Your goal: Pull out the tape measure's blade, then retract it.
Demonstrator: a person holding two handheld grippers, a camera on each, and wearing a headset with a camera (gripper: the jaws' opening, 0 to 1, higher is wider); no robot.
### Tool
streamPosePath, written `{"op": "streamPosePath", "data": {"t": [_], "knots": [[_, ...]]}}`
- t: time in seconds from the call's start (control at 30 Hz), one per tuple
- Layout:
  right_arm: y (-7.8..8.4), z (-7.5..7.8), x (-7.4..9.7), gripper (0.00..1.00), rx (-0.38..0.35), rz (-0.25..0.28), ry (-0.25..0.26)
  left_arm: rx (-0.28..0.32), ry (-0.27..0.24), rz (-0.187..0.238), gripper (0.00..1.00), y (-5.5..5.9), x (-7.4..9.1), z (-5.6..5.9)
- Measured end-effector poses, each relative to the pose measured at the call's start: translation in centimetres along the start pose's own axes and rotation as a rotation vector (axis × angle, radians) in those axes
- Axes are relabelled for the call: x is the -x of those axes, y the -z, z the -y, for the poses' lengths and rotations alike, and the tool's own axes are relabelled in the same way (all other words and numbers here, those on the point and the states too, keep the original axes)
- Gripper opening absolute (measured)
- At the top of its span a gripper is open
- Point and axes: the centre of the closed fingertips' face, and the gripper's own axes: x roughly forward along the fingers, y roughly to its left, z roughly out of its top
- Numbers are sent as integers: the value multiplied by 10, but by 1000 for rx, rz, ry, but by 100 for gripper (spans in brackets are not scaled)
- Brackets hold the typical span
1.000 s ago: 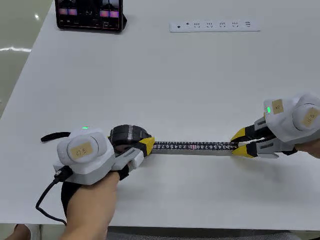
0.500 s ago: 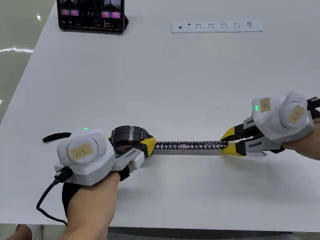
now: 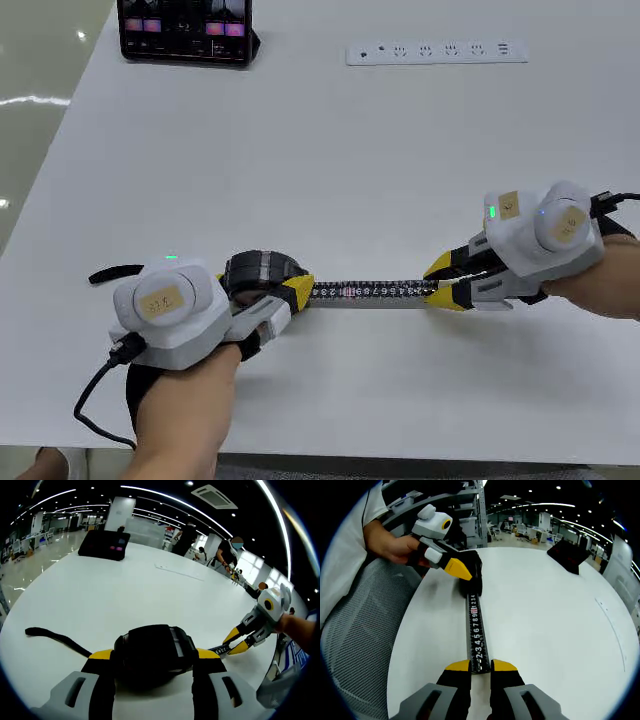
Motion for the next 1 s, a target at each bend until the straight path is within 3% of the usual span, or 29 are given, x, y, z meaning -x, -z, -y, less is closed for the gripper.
{"op": "streamPosePath", "data": {"t": [1.0], "knots": [[-27, -4, -25, 10, -6, 42, -29, 9, 10, -2, 57, 0, 0, 0]]}}
